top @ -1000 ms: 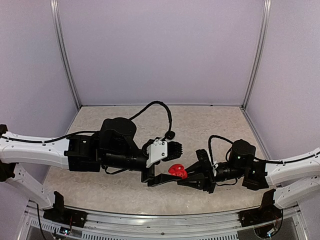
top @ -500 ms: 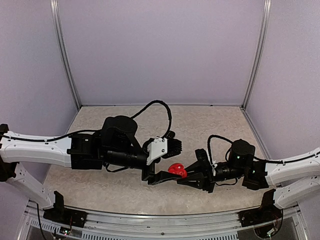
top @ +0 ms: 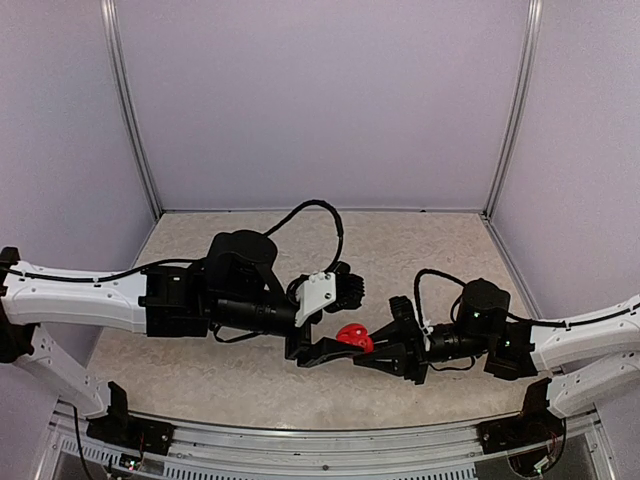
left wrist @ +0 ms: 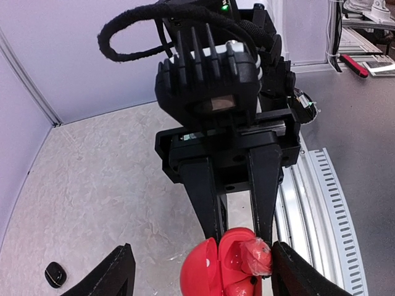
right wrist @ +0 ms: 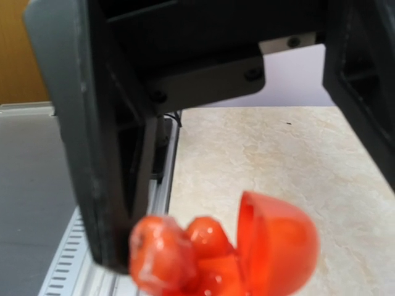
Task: Insert the wireless bluetooth earbuds into the charging case
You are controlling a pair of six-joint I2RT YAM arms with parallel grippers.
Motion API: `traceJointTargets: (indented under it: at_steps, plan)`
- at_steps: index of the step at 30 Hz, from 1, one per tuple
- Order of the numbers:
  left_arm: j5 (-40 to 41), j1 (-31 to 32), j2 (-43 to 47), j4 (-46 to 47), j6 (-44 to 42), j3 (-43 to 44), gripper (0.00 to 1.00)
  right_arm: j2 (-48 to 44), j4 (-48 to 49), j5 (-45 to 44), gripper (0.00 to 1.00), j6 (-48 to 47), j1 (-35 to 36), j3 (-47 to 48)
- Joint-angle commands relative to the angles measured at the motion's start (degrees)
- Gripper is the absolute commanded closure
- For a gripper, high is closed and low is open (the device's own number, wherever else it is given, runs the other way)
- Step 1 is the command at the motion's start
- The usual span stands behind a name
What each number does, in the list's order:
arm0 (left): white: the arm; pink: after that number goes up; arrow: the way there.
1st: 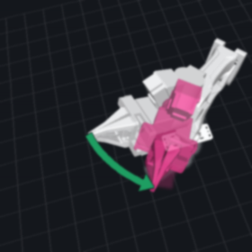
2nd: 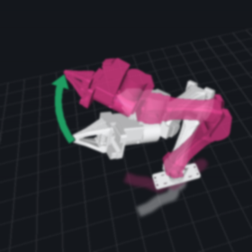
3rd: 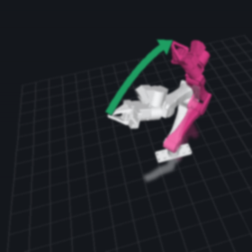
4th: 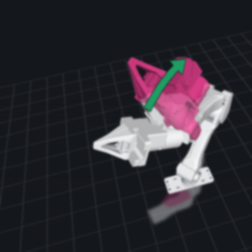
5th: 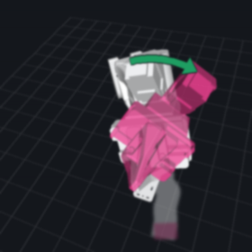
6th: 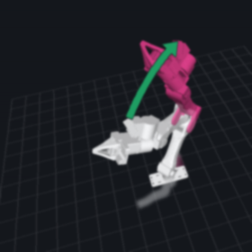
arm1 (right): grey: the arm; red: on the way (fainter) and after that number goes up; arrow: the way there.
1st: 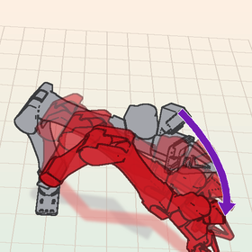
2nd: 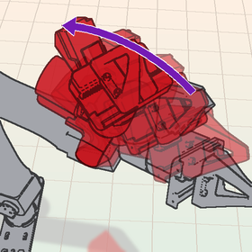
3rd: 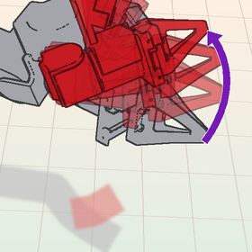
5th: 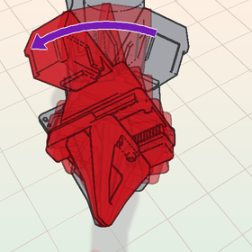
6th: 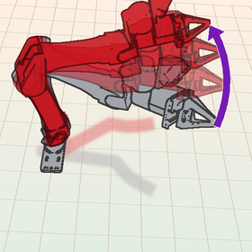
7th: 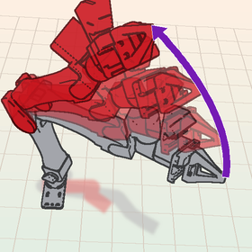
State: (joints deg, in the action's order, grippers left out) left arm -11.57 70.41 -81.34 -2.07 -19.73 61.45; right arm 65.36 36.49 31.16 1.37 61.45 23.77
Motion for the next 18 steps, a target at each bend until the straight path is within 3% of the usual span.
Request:
traceJointTargets:
  at_steps: [1,18]
  plan:
    - [4.65,-2.09,-1.66,1.47,1.34,1.09,0.26,-1.75,1.95,0.95,1.0,-0.81,1.3,1.31]
    - [1.11,-4.53,-2.55,6.72,8.39,-0.53,0.25,-3.19,2.97,-0.19,1.0,-0.75,1.39,0.4]
